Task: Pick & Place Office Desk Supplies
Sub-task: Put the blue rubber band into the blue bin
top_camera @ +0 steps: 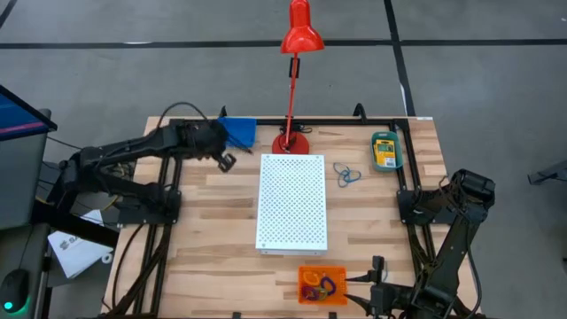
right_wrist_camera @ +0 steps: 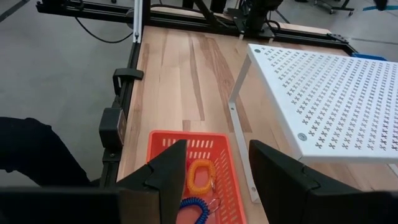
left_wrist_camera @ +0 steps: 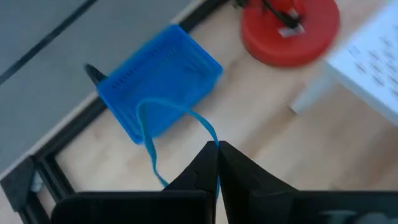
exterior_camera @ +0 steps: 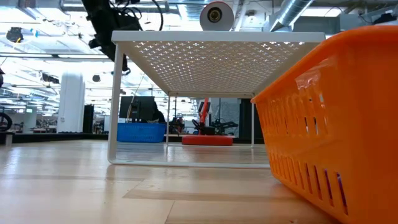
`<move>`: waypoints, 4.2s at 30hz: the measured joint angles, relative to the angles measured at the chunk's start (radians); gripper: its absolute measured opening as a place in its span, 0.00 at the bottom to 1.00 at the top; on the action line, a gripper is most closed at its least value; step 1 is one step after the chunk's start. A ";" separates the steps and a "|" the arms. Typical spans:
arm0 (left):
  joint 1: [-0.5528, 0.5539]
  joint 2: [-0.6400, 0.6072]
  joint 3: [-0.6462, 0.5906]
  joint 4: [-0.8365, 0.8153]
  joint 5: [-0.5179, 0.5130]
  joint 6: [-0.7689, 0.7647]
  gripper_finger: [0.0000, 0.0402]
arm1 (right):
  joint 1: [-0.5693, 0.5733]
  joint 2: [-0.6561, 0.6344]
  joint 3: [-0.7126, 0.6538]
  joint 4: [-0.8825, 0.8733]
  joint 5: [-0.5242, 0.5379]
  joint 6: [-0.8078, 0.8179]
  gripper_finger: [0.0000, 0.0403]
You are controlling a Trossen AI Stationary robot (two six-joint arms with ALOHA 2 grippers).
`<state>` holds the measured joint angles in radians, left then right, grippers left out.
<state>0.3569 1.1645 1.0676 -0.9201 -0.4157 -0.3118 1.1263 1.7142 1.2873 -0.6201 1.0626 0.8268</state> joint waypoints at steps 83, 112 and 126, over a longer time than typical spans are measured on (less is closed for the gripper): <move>0.408 0.396 -0.003 0.439 0.377 0.301 0.39 | -0.001 0.000 0.000 -0.302 -0.021 0.289 0.42; -0.621 -0.093 -0.482 0.971 0.270 -0.068 0.36 | -0.021 -0.029 -0.334 -0.715 -0.186 1.269 0.42; -0.771 -0.009 -0.536 1.418 0.149 0.106 0.36 | -0.447 -0.385 -0.476 -0.581 -0.194 1.057 0.42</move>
<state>-0.4139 1.1557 0.5316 0.4974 -0.2668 -0.2059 0.6790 1.3295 0.8115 -1.2010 0.8684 1.8842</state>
